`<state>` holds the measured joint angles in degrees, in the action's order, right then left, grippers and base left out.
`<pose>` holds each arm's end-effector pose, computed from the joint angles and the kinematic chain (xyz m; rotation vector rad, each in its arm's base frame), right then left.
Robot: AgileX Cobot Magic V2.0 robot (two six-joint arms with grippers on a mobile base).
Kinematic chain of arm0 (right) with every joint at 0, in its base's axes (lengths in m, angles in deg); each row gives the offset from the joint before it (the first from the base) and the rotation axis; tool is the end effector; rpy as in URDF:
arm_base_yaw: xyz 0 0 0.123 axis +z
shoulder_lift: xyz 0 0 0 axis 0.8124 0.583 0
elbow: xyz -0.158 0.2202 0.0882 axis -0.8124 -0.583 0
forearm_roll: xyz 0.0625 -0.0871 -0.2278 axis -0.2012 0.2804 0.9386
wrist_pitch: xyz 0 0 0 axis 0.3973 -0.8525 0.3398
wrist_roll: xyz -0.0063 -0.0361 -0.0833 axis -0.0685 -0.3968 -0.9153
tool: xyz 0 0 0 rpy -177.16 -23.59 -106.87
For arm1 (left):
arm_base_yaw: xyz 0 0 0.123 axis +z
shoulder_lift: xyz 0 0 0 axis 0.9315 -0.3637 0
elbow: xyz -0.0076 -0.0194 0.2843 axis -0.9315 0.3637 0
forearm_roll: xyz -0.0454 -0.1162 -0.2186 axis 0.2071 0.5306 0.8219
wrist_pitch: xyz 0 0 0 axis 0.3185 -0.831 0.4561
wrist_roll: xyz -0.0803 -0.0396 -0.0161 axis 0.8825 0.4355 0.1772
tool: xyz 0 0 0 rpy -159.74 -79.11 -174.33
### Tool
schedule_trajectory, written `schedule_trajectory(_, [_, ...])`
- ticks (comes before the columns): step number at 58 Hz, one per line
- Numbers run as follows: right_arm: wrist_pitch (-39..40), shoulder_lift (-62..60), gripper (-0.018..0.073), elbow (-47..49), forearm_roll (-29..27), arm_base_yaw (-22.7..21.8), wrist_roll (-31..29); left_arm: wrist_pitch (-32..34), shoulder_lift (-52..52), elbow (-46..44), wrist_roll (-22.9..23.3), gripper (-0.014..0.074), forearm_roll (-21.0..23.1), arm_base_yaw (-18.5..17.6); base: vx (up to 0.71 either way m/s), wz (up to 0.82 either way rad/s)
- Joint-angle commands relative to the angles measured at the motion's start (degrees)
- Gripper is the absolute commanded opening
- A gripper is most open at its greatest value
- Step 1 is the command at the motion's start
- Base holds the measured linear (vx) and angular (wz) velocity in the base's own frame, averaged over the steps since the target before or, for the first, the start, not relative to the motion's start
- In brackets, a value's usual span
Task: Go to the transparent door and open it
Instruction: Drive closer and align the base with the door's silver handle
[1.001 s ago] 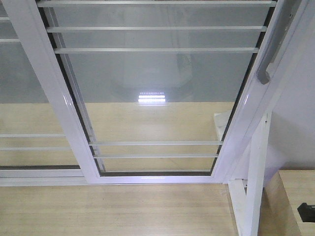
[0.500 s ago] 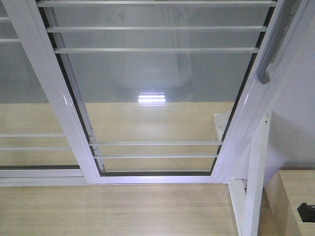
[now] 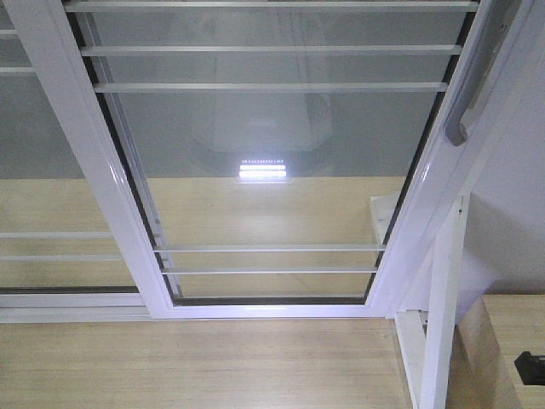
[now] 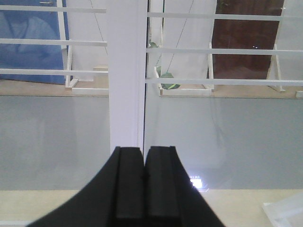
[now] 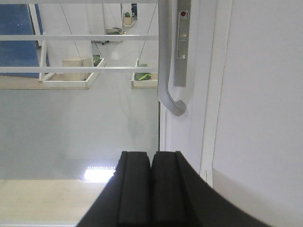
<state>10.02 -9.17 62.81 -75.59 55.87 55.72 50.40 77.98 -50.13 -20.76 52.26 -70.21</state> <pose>0.0589 0.0008 0.1908 -0.0108 1.6535 0.0169 0.0575 -0.0013 0.1951 -0.0090 1.6091 -0.0478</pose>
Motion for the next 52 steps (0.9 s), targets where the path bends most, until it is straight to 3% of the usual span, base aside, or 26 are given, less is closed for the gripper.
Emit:
schedule_trajectory(1, [6.43,0.93,-0.0005,-0.68,0.53,-0.14,-0.36,6.19,-0.99,1.34,0.37,-0.0006,0.53,-0.22,0.00,0.00])
schedule_trajectory(10, [12.80,0.93,-0.0005,-0.41,-2.61,-0.14,2.24,9.54,-0.99,1.17,0.76,-0.0006,0.94,-0.22,0.00,0.00])
schedule_trajectory(14, [13.48,0.93,-0.0004,1.24,-2.30,-0.14,2.24,11.54,-0.99,-0.05,3.39,-0.0006,1.75,-0.29,0.00,0.00])
schedule_trajectory(28, [2.58,3.55,-0.0004,18.14,4.33,-0.14,0.73,6.67,-3.81,-14.25,4.45,-0.0006,1.25,-0.29,0.00,0.00])
schedule_trajectory(35, [-1.33,9.44,-0.0004,26.87,7.38,-0.14,-1.10,4.50,-9.57,-22.30,4.40,-0.0006,-3.30,-0.29,0.00,0.00])
schedule_trajectory(44, [0.10,19.42,-0.0004,31.29,8.85,-0.14,-1.04,5.17,-20.29,-28.84,4.45,-0.0006,-10.54,-0.24,0.00,0.00])
schedule_trajectory(52, [3.46,28.36,-0.0001,31.23,9.30,-0.14,-0.91,6.81,-28.54,-28.90,4.65,-0.0006,-11.57,-0.24,0.00,0.00])
